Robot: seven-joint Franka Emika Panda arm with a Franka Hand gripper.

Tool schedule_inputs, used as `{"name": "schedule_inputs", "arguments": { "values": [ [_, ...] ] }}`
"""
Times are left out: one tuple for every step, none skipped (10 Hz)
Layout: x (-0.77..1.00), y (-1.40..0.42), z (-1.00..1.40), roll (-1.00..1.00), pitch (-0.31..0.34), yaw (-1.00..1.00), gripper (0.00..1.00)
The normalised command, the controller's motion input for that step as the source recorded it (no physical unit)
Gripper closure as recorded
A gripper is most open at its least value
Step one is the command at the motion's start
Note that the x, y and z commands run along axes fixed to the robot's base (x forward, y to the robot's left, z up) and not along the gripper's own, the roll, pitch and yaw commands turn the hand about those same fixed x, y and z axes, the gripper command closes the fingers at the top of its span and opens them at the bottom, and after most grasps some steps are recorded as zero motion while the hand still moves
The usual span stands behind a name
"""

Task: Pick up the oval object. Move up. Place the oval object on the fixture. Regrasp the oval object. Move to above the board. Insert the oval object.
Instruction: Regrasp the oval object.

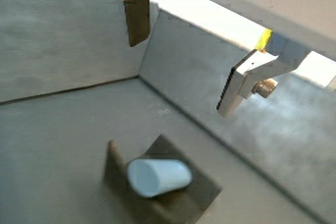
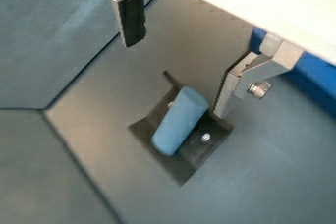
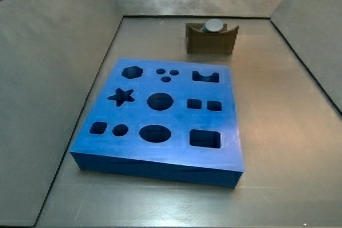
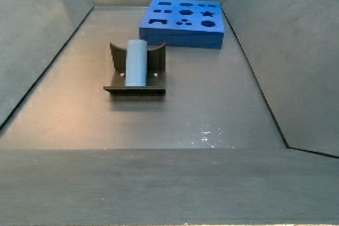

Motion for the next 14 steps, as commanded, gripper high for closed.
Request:
{"name": "schedule_inputs", "arguments": {
  "values": [
    [0.06, -0.03, -0.02, 1.00, 0.031, 0.04, 0.00],
    [0.07, -0.03, -0.02, 1.00, 0.049, 0.04, 0.00],
    [0.08, -0.04, -0.02, 1.00, 0.070, 0.05, 0.00],
    [0.09, -0.04, -0.02, 1.00, 0.109, 0.07, 0.00],
    [0.10, -0.04, -0.02, 1.00, 0.146, 0.09, 0.00],
    [0.11, -0.05, -0.02, 0.76, 0.156, 0.11, 0.00],
    [0.11, -0.05, -0.03, 0.58, 0.153, 0.14, 0.00],
    [0.11, -0.05, -0.02, 0.34, 0.142, 0.16, 0.00],
    [0.11, -0.04, -0.01, 0.26, 0.128, 0.17, 0.00],
    [0.04, 0.07, -1.00, 0.19, 0.159, 0.21, 0.00],
    [0.04, 0.07, -1.00, 0.17, 0.129, 0.22, 0.00],
    [0.05, 0.06, -1.00, 0.16, 0.076, 0.23, 0.00],
    [0.06, 0.06, -1.00, 0.15, 0.047, 0.22, 0.00],
    [0.08, 0.05, -1.00, 0.13, 0.010, 0.20, 0.00]
  ]
}}
